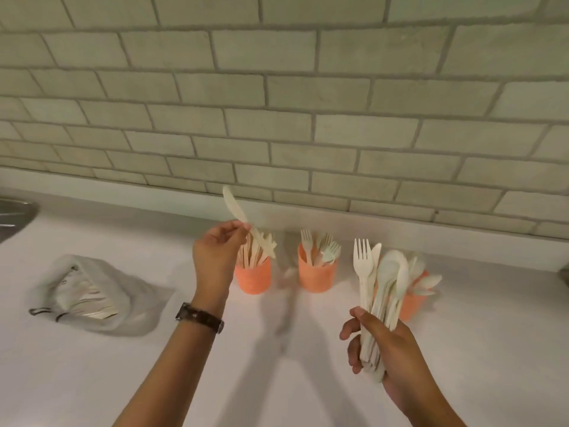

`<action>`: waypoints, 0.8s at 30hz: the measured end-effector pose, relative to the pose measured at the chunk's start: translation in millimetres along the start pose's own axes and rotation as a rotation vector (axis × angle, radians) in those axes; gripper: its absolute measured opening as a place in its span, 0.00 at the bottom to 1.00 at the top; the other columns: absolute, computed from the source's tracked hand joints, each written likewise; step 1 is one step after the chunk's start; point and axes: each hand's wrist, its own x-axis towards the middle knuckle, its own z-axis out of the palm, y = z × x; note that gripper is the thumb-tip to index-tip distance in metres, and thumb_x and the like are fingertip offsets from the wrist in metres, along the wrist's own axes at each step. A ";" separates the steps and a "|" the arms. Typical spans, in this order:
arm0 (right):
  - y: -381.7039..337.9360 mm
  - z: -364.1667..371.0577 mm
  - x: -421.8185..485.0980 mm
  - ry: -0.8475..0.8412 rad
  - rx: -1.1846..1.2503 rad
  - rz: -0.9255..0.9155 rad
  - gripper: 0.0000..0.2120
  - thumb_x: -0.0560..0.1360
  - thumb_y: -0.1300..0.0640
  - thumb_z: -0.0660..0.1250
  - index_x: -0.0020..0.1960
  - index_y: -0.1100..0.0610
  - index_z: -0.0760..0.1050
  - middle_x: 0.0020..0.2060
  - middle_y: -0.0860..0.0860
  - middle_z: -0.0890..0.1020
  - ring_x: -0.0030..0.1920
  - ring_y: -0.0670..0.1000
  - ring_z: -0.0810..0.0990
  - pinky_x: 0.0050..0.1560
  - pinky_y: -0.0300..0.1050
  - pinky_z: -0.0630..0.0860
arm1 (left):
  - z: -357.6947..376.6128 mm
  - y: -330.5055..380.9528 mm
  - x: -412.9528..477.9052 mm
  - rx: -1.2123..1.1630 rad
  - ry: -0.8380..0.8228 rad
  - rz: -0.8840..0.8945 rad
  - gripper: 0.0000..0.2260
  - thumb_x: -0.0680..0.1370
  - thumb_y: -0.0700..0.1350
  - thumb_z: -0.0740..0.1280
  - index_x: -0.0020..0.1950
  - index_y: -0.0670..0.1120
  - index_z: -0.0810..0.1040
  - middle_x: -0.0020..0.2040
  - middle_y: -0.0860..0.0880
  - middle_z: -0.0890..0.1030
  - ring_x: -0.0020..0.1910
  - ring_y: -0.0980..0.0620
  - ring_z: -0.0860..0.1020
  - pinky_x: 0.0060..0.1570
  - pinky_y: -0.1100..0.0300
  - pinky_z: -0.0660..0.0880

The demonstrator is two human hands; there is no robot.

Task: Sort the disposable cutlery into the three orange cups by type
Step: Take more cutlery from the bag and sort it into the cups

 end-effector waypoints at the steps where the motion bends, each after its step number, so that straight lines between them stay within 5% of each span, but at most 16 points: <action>1: 0.1 -0.9 1.3 0.000 -0.001 -0.001 0.07 0.76 0.60 0.63 0.49 0.64 0.72 0.30 0.59 0.80 0.20 0.55 0.71 0.22 0.42 0.69 | 1.0 -5.0 12.0 0.051 0.055 0.044 0.04 0.71 0.40 0.72 0.39 0.49 0.80 0.29 0.57 0.82 0.31 0.61 0.79 0.35 0.71 0.75; 6: -1.7 -3.7 6.3 -0.016 0.006 0.000 0.07 0.76 0.60 0.63 0.49 0.64 0.72 0.29 0.58 0.79 0.19 0.53 0.69 0.20 0.40 0.65 | 10.4 -60.6 37.8 0.497 0.098 0.028 0.06 0.73 0.46 0.70 0.46 0.46 0.83 0.45 0.46 0.85 0.42 0.51 0.80 0.40 0.62 0.72; 10: -2.8 -6.9 6.8 -0.014 0.003 0.010 0.08 0.76 0.60 0.65 0.50 0.66 0.73 0.30 0.59 0.80 0.18 0.53 0.68 0.20 0.38 0.63 | 12.5 -76.5 18.5 0.539 0.121 0.027 0.17 0.72 0.44 0.71 0.60 0.44 0.78 0.58 0.45 0.79 0.54 0.46 0.78 0.54 0.58 0.72; 13: -4.1 -10.7 4.5 -0.003 0.001 -0.006 0.08 0.76 0.60 0.65 0.49 0.67 0.74 0.30 0.59 0.80 0.17 0.53 0.67 0.20 0.36 0.62 | 29.1 -53.4 -20.1 0.360 0.081 0.114 0.10 0.72 0.43 0.72 0.52 0.50 0.80 0.53 0.48 0.77 0.44 0.56 0.75 0.48 0.68 0.72; 15: -3.5 -13.4 2.0 0.013 -0.003 -0.006 0.08 0.75 0.61 0.65 0.49 0.67 0.75 0.30 0.59 0.81 0.17 0.52 0.66 0.20 0.36 0.61 | 44.8 -35.9 -57.7 0.238 -0.160 0.021 0.03 0.72 0.45 0.71 0.42 0.53 0.81 0.47 0.51 0.82 0.38 0.58 0.75 0.39 0.75 0.71; 18: -1.5 -15.5 -2.8 0.033 -0.033 -0.016 0.08 0.75 0.61 0.66 0.47 0.66 0.76 0.30 0.60 0.82 0.17 0.53 0.66 0.21 0.36 0.61 | 63.2 -22.7 -104.5 0.141 -0.479 -0.095 0.01 0.69 0.45 0.74 0.39 0.51 0.84 0.40 0.51 0.85 0.41 0.50 0.81 0.42 0.71 0.75; 24: -4.1 -18.3 -15.5 0.024 -0.053 -0.025 0.07 0.75 0.60 0.67 0.46 0.65 0.77 0.31 0.60 0.83 0.17 0.52 0.68 0.20 0.36 0.62 | 69.5 -16.3 -119.4 0.091 -0.490 -0.137 0.05 0.67 0.40 0.76 0.38 0.48 0.84 0.37 0.51 0.85 0.38 0.56 0.82 0.38 0.71 0.76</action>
